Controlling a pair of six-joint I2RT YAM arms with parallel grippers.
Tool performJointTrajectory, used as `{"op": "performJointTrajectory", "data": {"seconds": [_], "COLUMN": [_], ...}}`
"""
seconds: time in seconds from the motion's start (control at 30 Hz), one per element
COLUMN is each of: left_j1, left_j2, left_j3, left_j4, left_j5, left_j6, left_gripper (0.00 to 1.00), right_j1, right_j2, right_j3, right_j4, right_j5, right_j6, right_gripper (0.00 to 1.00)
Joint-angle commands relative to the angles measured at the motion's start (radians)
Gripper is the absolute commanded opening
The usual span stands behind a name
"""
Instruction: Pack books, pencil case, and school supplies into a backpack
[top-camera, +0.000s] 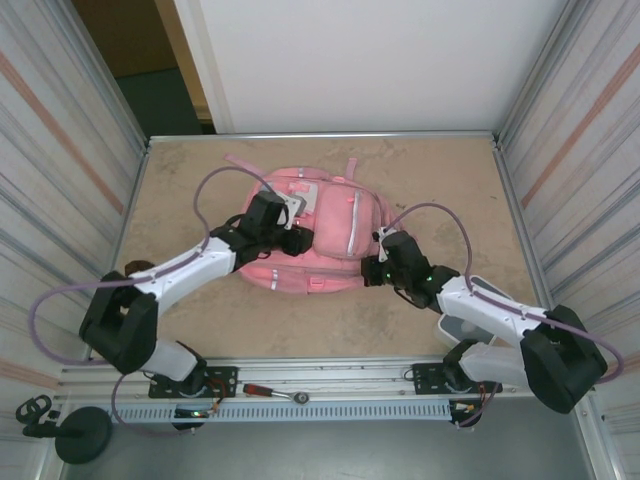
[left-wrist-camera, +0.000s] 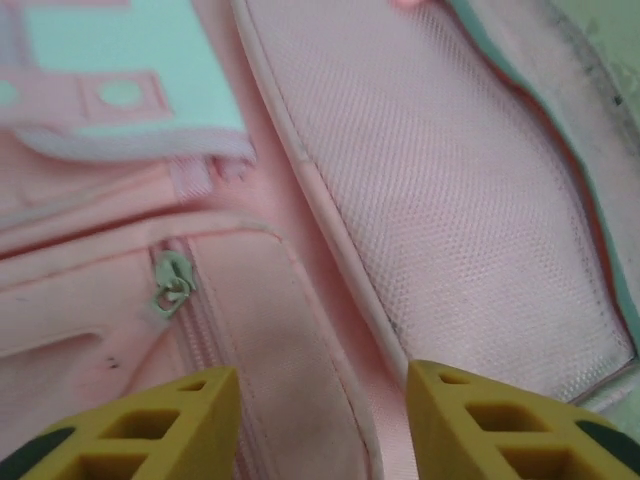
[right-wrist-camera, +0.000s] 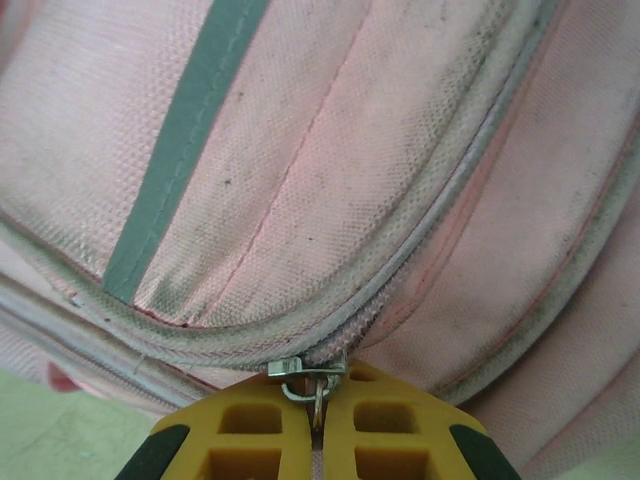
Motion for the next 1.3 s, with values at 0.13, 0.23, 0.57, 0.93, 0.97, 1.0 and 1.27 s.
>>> {"op": "performJointTrajectory", "data": {"seconds": [0.13,0.23,0.57,0.93,0.97,1.0,1.27], "left_j1": [-0.161,-0.22,-0.273,-0.246,-0.233,-0.216,-0.082], "left_j2": [-0.117,-0.1,0.049,0.042,0.032,0.02,-0.098], "left_j3": [-0.051,-0.074,0.0,-0.08,-0.091,-0.103,-0.196], "left_j4": [0.087,0.154,0.185,0.269,0.269,0.269,0.29], "left_j5": [-0.11,-0.13,-0.142,-0.088,-0.064,-0.036,0.131], "left_j6": [0.416,0.61,0.798,0.873,0.878,0.88,0.874], "left_gripper": [0.57,0.58,0.52,0.16,0.13,0.11,0.06], "right_j1": [-0.006,-0.007,-0.006,-0.054,-0.067,-0.085,-0.149], "right_j2": [-0.091,-0.111,-0.143,-0.14,-0.136,-0.131,-0.065], "right_j3": [0.101,0.125,0.131,0.136,0.14,0.145,0.193], "right_j4": [-0.114,-0.127,-0.123,-0.298,-0.325,-0.351,-0.408], "right_j5": [-0.125,-0.146,-0.202,-0.123,-0.116,-0.106,-0.111], "right_j6": [-0.04,-0.033,-0.018,-0.136,-0.151,-0.166,-0.182], "right_gripper": [0.0,0.0,0.0,0.0,0.0,0.0,0.0]}}
